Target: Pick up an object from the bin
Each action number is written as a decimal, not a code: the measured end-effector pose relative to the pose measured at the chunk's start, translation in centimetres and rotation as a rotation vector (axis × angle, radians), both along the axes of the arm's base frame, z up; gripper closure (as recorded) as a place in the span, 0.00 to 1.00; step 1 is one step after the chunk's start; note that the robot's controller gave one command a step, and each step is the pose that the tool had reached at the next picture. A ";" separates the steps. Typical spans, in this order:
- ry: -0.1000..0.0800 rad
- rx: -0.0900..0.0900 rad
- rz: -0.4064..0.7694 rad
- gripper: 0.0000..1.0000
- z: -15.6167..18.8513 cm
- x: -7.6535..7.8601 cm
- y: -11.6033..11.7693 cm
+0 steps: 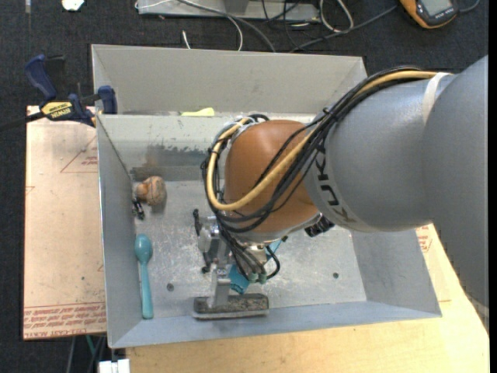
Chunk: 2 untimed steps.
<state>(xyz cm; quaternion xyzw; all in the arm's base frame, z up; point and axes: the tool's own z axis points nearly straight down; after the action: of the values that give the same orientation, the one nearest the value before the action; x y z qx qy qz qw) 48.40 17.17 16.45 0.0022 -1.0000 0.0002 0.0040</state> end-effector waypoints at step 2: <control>-0.009 0.003 0.150 0.00 -4.9 2.8 -3.1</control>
Offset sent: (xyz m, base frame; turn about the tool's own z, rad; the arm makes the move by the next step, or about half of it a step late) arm 0.0480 -0.0578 -0.0945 -0.2713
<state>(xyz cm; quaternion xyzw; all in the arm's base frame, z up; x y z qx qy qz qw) 51.23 14.04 11.53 0.0769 -0.9970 -0.0009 -0.0007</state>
